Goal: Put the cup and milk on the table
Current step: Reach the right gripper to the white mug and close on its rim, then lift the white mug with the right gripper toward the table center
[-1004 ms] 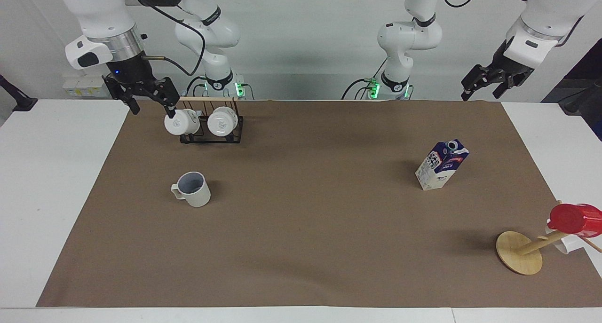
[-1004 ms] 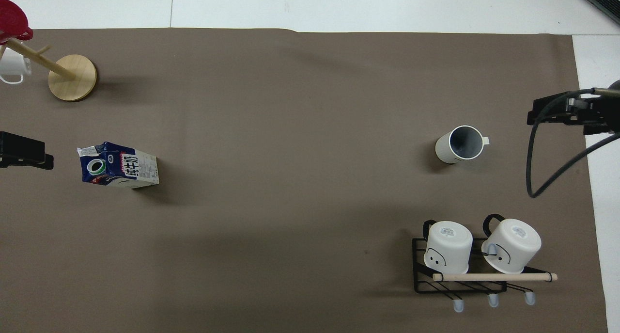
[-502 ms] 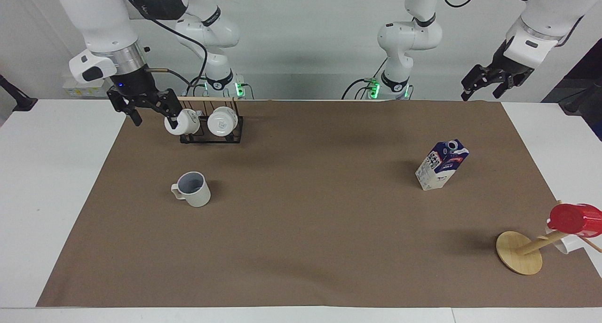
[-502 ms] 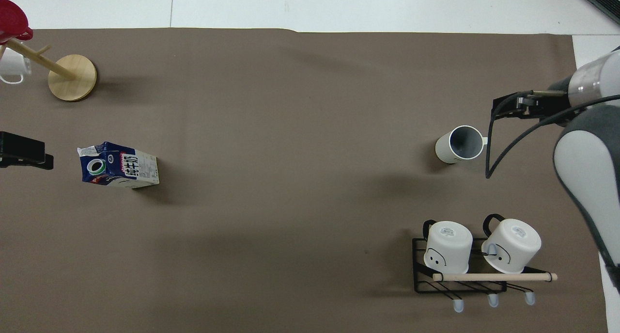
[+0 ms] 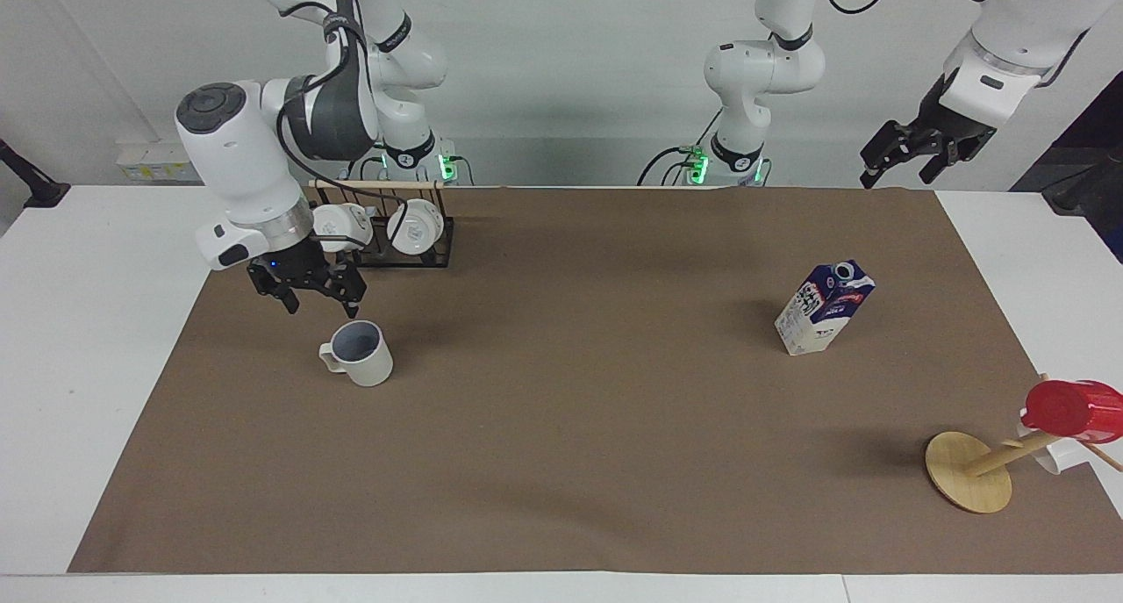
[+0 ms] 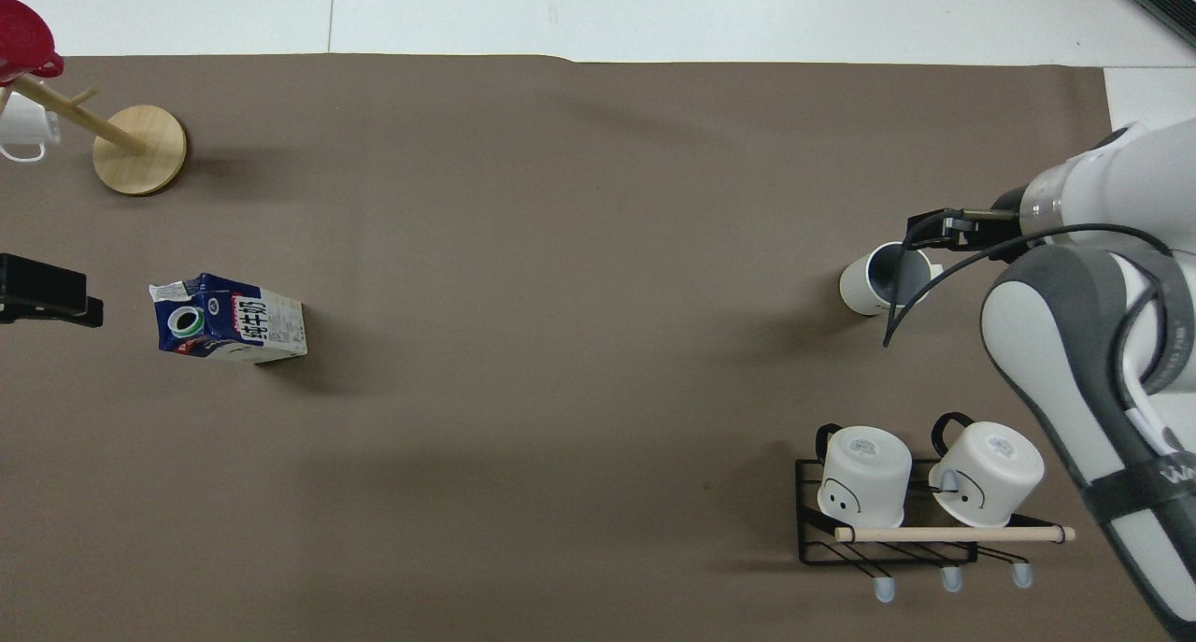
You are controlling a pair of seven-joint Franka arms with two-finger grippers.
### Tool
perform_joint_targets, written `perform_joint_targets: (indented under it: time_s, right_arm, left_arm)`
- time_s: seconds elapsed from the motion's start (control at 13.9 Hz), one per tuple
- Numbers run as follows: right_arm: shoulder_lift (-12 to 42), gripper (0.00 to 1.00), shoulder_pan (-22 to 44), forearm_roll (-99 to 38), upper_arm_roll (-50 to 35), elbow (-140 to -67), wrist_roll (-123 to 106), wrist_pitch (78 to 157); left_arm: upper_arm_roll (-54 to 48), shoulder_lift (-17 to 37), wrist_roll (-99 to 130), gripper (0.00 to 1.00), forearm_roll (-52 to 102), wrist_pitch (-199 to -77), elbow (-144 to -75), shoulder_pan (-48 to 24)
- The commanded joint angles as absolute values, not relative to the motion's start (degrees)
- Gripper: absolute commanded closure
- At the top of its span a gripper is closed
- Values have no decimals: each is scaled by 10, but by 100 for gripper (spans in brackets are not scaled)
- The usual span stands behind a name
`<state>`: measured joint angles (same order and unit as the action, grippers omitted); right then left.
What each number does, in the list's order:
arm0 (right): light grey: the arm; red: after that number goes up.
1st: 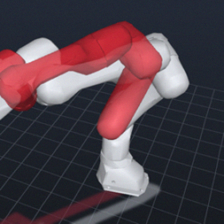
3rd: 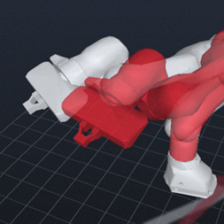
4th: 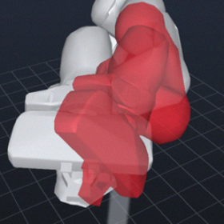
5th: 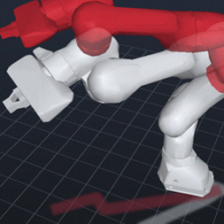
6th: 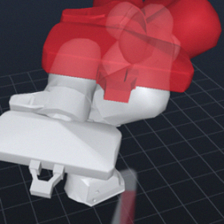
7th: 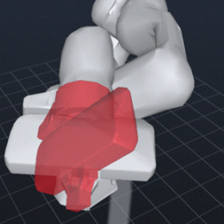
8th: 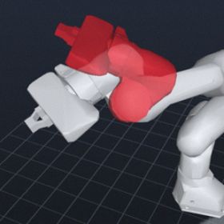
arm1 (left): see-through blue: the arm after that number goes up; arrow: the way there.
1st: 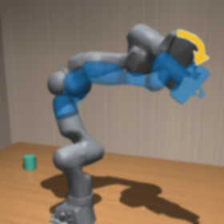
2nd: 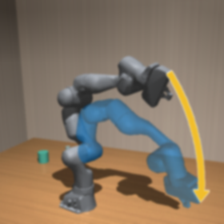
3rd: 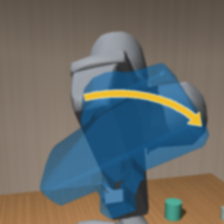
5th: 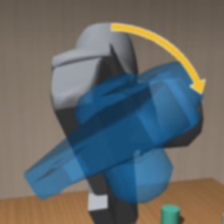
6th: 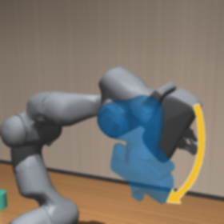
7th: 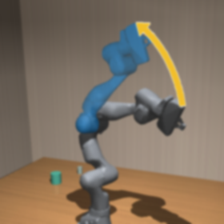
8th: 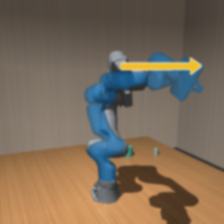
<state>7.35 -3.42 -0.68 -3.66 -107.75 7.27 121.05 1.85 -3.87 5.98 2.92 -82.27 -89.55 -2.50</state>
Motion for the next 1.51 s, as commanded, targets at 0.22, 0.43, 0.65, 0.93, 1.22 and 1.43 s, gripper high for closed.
perform_joint_targets:
  time_s: [0.22,0.43,0.65,0.93,1.22,1.43]
  right_arm:
    - [108,0,-59,-14,-40,-1112,80,1265]
    - [117,0,-62,-14,-40,-1126,94,1271]
    - [118,0,-62,-14,-40,-1135,95,1271]
    - [118,58,-62,-14,-40,-1146,95,1279]
    - [118,100,-60,-19,-40,-1145,100,1273]
    - [116,100,-60,-19,-40,-1137,106,1269]
  left_arm:
    - [15,-40,64,0,22,-810,-889,-21]
    - [15,-40,64,0,22,-810,-889,-21]
    - [15,-40,64,0,22,-809,-889,-21]
    - [15,-40,64,0,22,-809,-889,-21]
    - [15,-40,64,0,22,-809,-889,-20]
    - [15,-40,64,0,22,-809,-889,-21]
